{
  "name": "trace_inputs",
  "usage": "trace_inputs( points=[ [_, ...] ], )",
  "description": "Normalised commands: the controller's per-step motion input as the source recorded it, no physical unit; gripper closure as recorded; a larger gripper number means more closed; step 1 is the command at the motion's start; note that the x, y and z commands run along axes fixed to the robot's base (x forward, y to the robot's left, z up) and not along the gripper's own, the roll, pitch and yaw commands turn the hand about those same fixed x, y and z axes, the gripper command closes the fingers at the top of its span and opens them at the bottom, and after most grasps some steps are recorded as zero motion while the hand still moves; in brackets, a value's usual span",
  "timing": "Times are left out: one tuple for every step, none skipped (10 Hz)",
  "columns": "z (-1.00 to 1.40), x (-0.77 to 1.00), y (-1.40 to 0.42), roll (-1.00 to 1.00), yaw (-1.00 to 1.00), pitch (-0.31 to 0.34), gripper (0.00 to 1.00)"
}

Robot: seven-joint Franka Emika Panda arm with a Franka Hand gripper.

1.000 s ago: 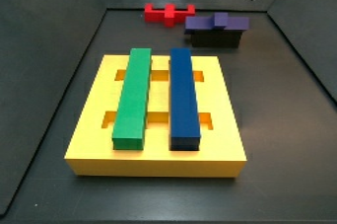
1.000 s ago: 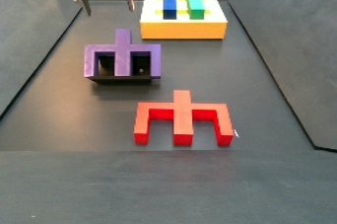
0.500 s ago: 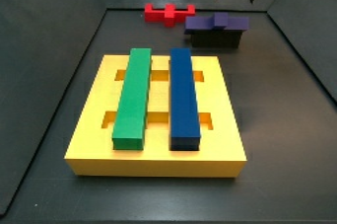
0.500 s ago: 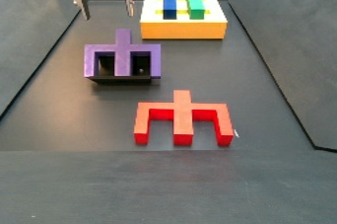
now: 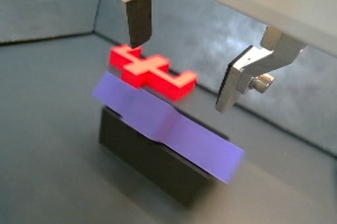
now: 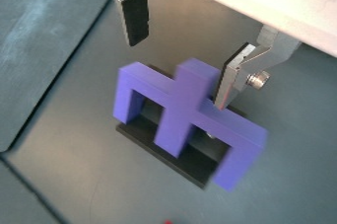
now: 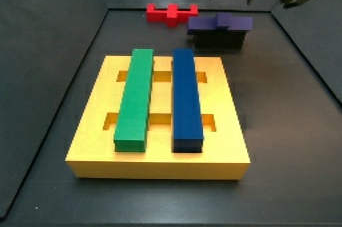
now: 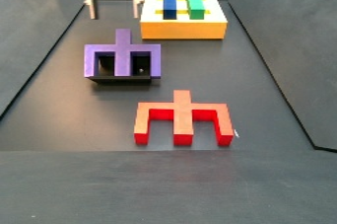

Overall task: Pick up the purple object. Move up. Place the purple object on the fixture. Regrasp the purple object. Move to above the board. Insert the purple object.
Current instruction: Regrasp the purple object.

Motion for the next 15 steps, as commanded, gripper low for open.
trace_inputs(
  points=[
    [-0.11, -0.27, -0.47, 1.0, 0.09, 0.0, 0.0],
    [-0.15, -0.15, -0.37, 1.0, 0.24, 0.0, 0.0],
    [-0.16, 0.14, -0.23, 0.94, 0.35, 0.1, 0.0],
    [-0.11, 0.43, -0.1, 0.73, 0.36, 0.103, 0.0],
    [-0.15, 0.42, 0.0, 0.56, 0.41, 0.04, 0.0],
    [-0.15, 0.39, 0.0, 0.46, 0.45, 0.037, 0.0],
    [-0.13, 0.44, 0.0, 0.45, 0.35, 0.029, 0.0],
    [-0.19, 0.39, 0.02, 0.39, 0.17, 0.0, 0.0],
    [-0.23, 0.15, 0.04, 0.28, 0.0, 0.0, 0.0],
    [-0.33, 0.0, 0.11, 0.22, -0.09, -0.06, 0.0],
    [-0.28, -0.07, 0.16, 0.06, -0.23, -0.12, 0.0],
    [-0.26, -0.07, 0.17, 0.03, -0.24, -0.123, 0.0],
    [-0.3, -0.06, 0.17, 0.06, -0.21, -0.137, 0.0],
    [-0.34, 0.0, 0.17, 0.13, -0.17, -0.134, 0.0],
    [-0.33, 0.0, 0.13, 0.09, -0.14, -0.134, 0.0]
  ],
)
